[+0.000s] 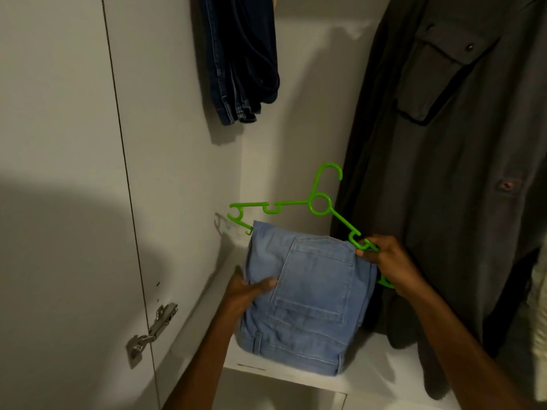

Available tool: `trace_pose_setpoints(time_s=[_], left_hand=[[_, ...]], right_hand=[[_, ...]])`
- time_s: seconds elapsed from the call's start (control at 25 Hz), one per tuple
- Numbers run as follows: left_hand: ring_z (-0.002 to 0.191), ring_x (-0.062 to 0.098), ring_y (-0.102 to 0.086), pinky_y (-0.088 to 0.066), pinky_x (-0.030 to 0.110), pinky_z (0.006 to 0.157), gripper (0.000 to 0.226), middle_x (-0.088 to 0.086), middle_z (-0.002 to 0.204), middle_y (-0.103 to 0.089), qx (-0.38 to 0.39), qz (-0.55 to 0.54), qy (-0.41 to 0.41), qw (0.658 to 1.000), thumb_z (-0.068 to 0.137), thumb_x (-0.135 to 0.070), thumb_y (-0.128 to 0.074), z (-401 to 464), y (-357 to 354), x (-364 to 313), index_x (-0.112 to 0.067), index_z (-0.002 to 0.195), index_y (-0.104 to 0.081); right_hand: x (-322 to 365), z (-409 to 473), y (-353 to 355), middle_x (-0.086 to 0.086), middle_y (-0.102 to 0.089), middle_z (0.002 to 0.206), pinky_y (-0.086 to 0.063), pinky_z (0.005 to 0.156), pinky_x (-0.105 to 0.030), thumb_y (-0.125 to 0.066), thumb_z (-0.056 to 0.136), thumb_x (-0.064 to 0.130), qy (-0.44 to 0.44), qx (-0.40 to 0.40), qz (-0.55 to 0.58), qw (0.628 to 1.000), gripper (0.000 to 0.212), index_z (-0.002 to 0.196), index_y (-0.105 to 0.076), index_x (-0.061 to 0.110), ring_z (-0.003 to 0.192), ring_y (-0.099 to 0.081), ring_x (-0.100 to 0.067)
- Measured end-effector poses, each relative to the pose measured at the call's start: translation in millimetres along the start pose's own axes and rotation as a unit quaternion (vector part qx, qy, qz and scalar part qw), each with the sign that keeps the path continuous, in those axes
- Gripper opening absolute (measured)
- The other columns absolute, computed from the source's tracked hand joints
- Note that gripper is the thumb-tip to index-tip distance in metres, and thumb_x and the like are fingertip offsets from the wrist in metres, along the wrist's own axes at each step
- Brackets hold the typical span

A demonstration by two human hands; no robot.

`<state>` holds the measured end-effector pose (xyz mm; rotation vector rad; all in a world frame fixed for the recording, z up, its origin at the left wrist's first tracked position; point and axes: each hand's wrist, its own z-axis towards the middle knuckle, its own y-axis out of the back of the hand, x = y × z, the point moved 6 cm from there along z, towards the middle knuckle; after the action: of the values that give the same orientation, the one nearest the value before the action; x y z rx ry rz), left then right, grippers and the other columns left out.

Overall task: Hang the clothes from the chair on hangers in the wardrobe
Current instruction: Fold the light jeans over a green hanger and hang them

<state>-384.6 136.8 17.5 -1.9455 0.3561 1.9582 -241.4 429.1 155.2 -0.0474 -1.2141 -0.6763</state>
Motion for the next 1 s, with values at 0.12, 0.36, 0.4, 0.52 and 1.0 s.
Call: trace_pose_setpoints(time_s=[0.12,0.36,0.4,0.52,1.0], left_hand=[[0.11,0.014,-0.07,-0.056,0.019,0.084,0.083,-0.005,0.112,-0.077,0.098,0.026,-0.037,0.994,0.045,-0.04,-0.104,4.6,-24.2,-4.0,-0.016,0.117,-0.07],[0.104,0.006,-0.07,-0.056,0.019,0.084,0.081,-0.011,0.107,-0.077,0.067,-0.003,-0.073,0.995,0.044,-0.041,-0.102,27.5,-25.7,-20.8,-0.017,0.114,-0.07],[0.112,0.009,-0.068,-0.056,0.026,0.092,0.1,-0.006,0.118,-0.074,0.06,-0.004,-0.082,0.995,0.038,-0.05,-0.102,33.1,-21.0,-19.9,-0.015,0.125,-0.065],[0.121,0.02,-0.063,-0.053,0.035,0.103,0.123,0.005,0.133,-0.065,0.065,-0.035,-0.096,0.993,0.036,-0.061,-0.098,41.7,-15.7,-41.2,-0.015,0.14,-0.052],[0.096,0.023,-0.066,-0.052,0.037,0.092,0.054,0.004,0.096,-0.073,-0.047,-0.171,-0.073,0.981,0.066,-0.076,-0.074,70.1,-41.3,-101.8,-0.033,0.099,-0.068]], right_hand=[[11.2,-1.4,5.0,-0.006,-0.068,0.083,-0.048,0.068,-0.024,-0.071,0.086,-0.007,-0.001,0.034,-0.013,0.999,0.012,0.095,-0.074,-0.001,0.074,-0.063,-0.007],[41.9,5.9,15.0,0.007,-0.072,0.07,-0.046,0.053,-0.014,-0.076,0.081,-0.008,-0.011,0.054,-0.02,0.998,0.022,0.102,-0.074,-0.002,0.062,-0.062,0.0],[45.3,6.0,15.1,0.006,-0.072,0.07,-0.043,0.05,-0.016,-0.076,0.081,-0.007,-0.015,0.053,-0.019,0.998,0.021,0.101,-0.074,-0.003,0.061,-0.062,-0.002],[51.9,8.6,12.5,-0.01,-0.071,0.078,-0.04,0.052,-0.027,-0.077,0.082,-0.004,-0.024,0.039,-0.006,0.999,0.018,0.1,-0.075,-0.004,0.066,-0.061,-0.018],[127.5,-17.3,34.0,-0.018,-0.074,0.106,-0.059,0.081,-0.023,-0.072,0.072,-0.007,0.113,0.086,0.116,0.983,0.049,0.121,-0.068,-0.002,0.088,-0.071,-0.018]])
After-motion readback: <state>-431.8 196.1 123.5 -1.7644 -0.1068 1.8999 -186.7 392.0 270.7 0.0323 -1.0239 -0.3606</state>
